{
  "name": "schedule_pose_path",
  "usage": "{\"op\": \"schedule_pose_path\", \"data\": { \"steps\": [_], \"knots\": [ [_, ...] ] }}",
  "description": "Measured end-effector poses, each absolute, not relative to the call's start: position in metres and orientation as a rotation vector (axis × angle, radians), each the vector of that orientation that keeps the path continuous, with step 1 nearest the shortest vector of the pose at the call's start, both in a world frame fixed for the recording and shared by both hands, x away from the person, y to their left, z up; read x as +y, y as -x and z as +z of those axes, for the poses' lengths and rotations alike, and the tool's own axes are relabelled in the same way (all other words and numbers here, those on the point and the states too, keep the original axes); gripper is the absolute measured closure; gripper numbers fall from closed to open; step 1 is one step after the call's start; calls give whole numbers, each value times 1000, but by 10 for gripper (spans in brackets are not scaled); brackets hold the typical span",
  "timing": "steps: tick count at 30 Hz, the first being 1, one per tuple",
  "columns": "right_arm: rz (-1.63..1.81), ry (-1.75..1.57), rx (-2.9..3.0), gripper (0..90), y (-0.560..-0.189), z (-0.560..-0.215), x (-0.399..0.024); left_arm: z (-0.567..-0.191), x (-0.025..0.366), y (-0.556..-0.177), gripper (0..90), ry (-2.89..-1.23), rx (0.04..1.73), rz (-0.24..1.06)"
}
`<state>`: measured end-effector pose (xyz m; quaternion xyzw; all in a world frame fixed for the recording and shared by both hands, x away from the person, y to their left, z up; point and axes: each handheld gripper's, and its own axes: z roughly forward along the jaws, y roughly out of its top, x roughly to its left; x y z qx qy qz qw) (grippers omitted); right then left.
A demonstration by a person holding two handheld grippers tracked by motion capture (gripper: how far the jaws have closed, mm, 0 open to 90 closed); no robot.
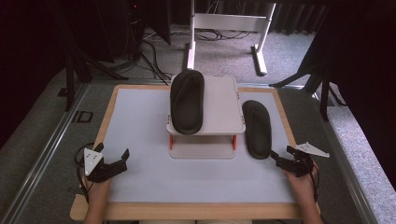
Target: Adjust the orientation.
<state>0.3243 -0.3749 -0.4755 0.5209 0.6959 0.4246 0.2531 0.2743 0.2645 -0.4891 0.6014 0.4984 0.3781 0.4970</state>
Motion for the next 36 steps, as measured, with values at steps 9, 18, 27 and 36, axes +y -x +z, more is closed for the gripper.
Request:
{"op": "schedule_pose_path", "data": {
  "steps": [9, 18, 27, 36],
  "knots": [
    [1126, -1432, 1907, 200, -331, -464, -377, -489, 264, -274, 7, -1454, 1206, 922],
    [1103, -1452, 1916, 201, -348, -447, -380, -489, 263, -272, 7, -1447, 1203, 944],
    [1068, -1466, 1967, 216, -370, -441, -380, -490, 262, -272, 7, -1445, 1200, 950],
    [1058, -1498, 1999, 223, -391, -439, -377, -489, 262, -271, 8, -1449, 1196, 941]
  ]
}}
